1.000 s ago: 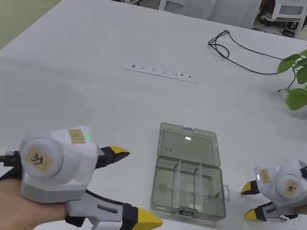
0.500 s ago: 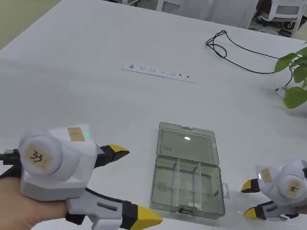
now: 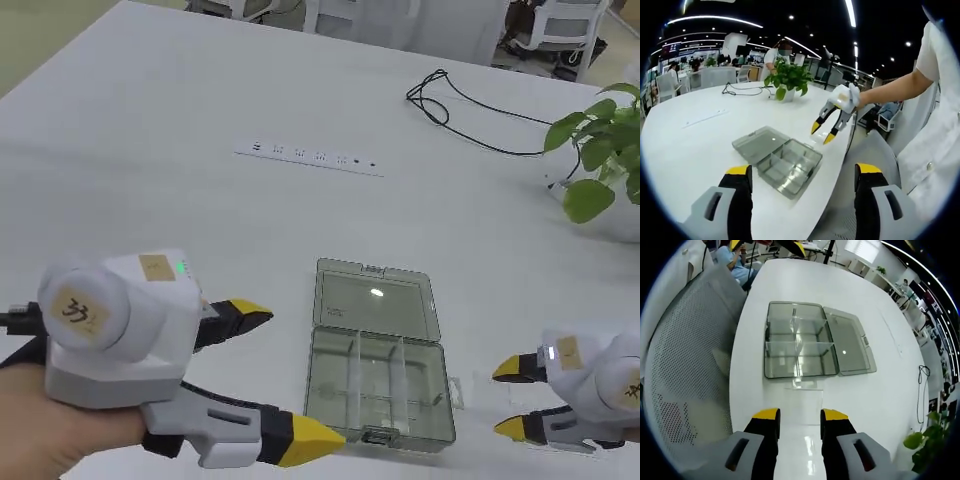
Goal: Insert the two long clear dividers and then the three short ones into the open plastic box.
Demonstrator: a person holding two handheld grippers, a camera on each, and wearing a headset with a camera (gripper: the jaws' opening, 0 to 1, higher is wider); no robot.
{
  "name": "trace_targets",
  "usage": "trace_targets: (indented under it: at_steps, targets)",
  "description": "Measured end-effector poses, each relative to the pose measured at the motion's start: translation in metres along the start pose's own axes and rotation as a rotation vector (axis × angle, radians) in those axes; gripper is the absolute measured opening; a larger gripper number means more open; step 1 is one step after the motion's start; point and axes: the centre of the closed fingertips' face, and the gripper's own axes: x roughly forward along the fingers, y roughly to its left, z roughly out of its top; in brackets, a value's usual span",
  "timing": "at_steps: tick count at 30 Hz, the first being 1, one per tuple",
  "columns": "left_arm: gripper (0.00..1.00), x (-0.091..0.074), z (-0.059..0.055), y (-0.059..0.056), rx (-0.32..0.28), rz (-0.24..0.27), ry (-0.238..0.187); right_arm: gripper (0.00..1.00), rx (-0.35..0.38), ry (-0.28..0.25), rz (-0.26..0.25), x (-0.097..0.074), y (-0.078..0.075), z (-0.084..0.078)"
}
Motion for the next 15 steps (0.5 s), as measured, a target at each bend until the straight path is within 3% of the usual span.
trace_targets:
  at_steps: [8, 15]
  targets:
    - [0.79, 0.004, 0.014, -0.009, -0.033, -0.03, -0.031, 0.32, -0.033, -0.019, -0.068, -0.026, 0.003, 0.031]
    - [0.72, 0.008, 0.029, -0.024, -0.104, -0.084, -0.066, 0.32, -0.076, -0.049, -0.131, -0.055, 0.005, 0.068]
